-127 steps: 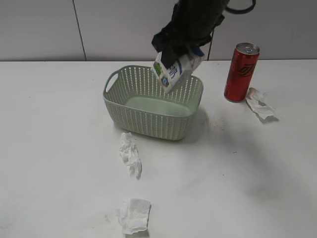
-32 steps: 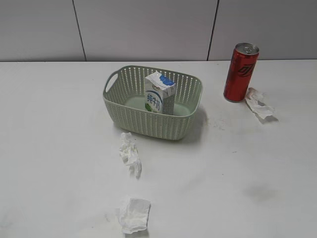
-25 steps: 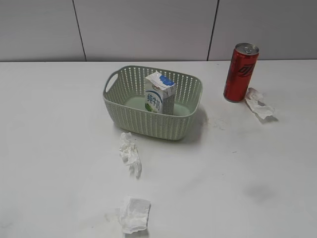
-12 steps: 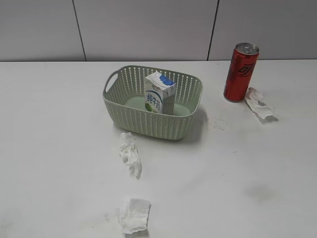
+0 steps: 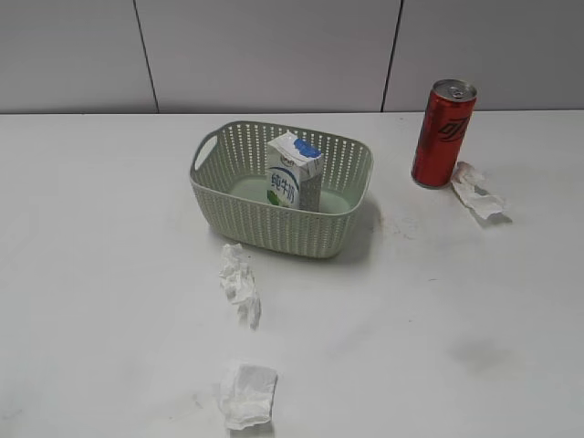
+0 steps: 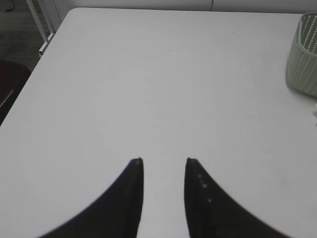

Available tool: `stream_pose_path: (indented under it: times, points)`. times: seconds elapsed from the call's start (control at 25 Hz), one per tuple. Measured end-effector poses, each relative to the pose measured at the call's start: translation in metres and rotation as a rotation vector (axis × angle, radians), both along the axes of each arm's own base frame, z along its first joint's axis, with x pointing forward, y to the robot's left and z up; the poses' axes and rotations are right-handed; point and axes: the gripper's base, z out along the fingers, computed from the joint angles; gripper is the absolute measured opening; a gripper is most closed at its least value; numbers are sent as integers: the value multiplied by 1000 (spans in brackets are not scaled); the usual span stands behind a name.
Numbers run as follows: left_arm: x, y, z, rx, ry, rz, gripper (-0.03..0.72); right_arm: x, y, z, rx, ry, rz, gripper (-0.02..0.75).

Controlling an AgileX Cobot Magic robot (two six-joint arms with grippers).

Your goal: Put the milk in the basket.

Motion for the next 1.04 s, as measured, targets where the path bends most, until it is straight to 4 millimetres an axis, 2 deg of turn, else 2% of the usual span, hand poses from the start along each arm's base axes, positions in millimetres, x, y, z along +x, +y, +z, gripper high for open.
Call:
stream_pose_path:
  times: [0.4,0.76,1.04]
  points:
    - [0,0,0,0,0,0,227,-1,-2,0,3,-11,-49,592]
    - [0,0,0,0,0,0,228,-22,-8,4,32,-172,-197,591]
    - [0,0,0,0,0,0,233,-23,-8,4,43,-181,-203,590]
